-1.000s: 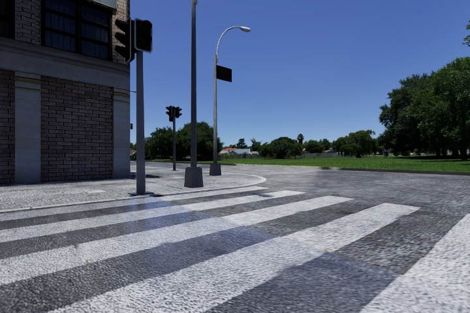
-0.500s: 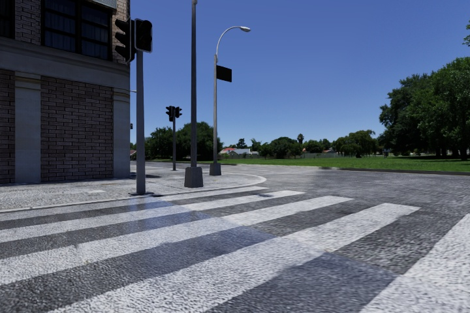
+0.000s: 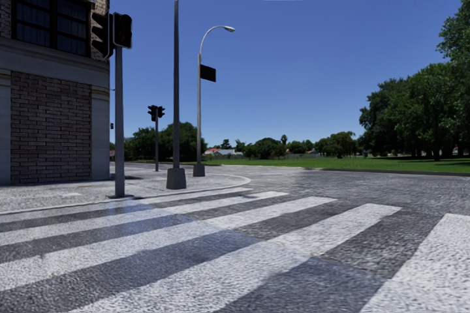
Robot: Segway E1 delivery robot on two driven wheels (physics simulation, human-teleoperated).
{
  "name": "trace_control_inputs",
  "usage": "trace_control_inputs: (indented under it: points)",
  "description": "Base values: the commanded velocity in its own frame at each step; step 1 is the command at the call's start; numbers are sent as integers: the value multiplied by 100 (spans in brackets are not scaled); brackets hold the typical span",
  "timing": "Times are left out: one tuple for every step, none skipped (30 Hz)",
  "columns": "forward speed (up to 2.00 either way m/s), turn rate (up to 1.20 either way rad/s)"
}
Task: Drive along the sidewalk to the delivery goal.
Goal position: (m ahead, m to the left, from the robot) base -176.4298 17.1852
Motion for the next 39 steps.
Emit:
trace_control_inputs:
  points:
    - [102, -52]
    - [103, -52]
    - [103, -52]
    - [103, -52]
    - [105, -52]
    - [105, -52]
    - [109, -52]
    - [115, -52]
    - [117, -52]
    - [117, -52]
    - [118, -52]
    - [120, -52]
    - [123, -52]
    - [123, -52]
    - [124, -52]
    - [125, -53]
    - [125, -59]
    - [125, -59]
    - [125, -65]
    - [124, -69]
    - [124, -71]
    - [124, -71]
    - [124, -71]
    - [124, -71]
    - [125, -71]
    - [125, -71]
    - [125, -71]
    - [125, -71]
    - [126, -72]
    - [126, -72]
    - [126, -73]
    - [126, -77]
    - [126, -83]
    - [126, -83]
    - [126, -86]
    - [126, -88]
    - [126, -88]
    - [126, -88]
    - [126, -88]
